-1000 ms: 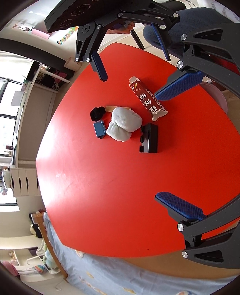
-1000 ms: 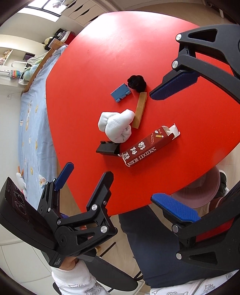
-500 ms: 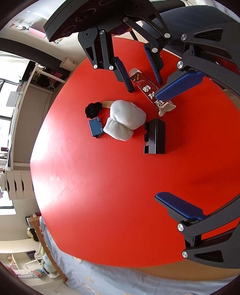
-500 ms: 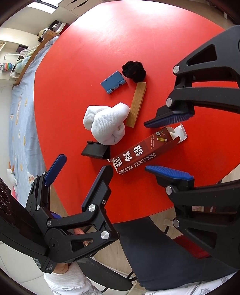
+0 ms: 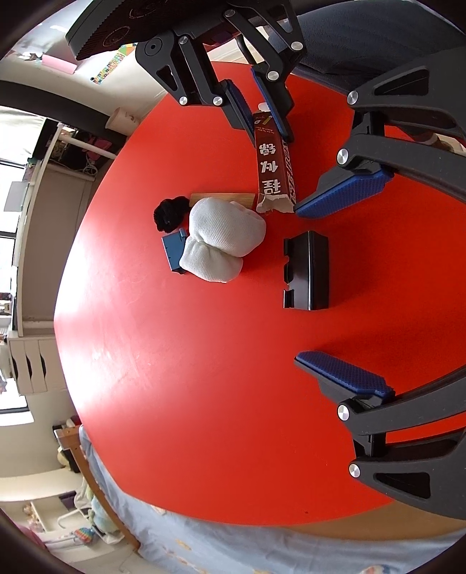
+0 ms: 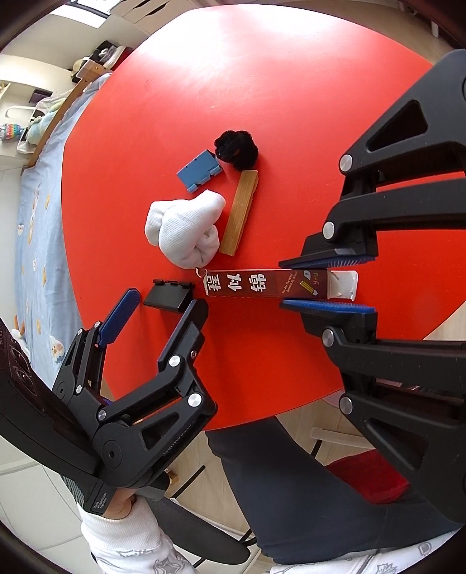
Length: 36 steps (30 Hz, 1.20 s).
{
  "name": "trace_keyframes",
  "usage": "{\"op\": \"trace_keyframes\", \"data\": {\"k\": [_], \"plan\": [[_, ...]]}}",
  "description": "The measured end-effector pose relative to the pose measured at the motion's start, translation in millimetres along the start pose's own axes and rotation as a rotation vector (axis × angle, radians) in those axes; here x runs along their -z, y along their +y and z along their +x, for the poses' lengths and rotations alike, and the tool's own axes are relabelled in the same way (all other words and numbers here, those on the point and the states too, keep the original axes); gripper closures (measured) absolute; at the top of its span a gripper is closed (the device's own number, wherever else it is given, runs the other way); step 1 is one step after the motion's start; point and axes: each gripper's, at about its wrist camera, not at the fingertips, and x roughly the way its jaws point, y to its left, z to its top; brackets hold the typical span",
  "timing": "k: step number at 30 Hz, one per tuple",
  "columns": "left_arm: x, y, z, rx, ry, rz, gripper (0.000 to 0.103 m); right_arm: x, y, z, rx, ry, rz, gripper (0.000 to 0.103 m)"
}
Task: Collect trash
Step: 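Grasp the black clip with the left tool, then carry the clip and carton over the wastebasket and open both tools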
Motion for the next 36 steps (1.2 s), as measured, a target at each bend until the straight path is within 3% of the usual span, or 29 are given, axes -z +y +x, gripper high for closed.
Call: {"op": "trace_keyframes", "data": {"k": [3, 6, 22, 36], "plan": [[-1.8, -0.5, -0.8, -0.003, -0.001, 0.002, 0.043, 0.3, 0.9, 0.1, 0.001, -0.001, 0.005, 0.087], [-3.7, -0.7, -2.4, -0.010, 0.005, 0.005, 0.064, 0.2, 1.1, -0.1, 0.002, 0.001, 0.008, 0.087], [7.0, -4.1, -24.0, -0.002, -0.028, -0.038, 0.064, 10.4, 7.4, -14.7, 0.054, -0.045, 0.067, 0.088], [30.9, -41.4, -71.1, -0.021, -0.098, -0.037, 0.064, 32.1, 33.9, -71.2, 0.157, -0.188, 0.195, 0.087]]}}
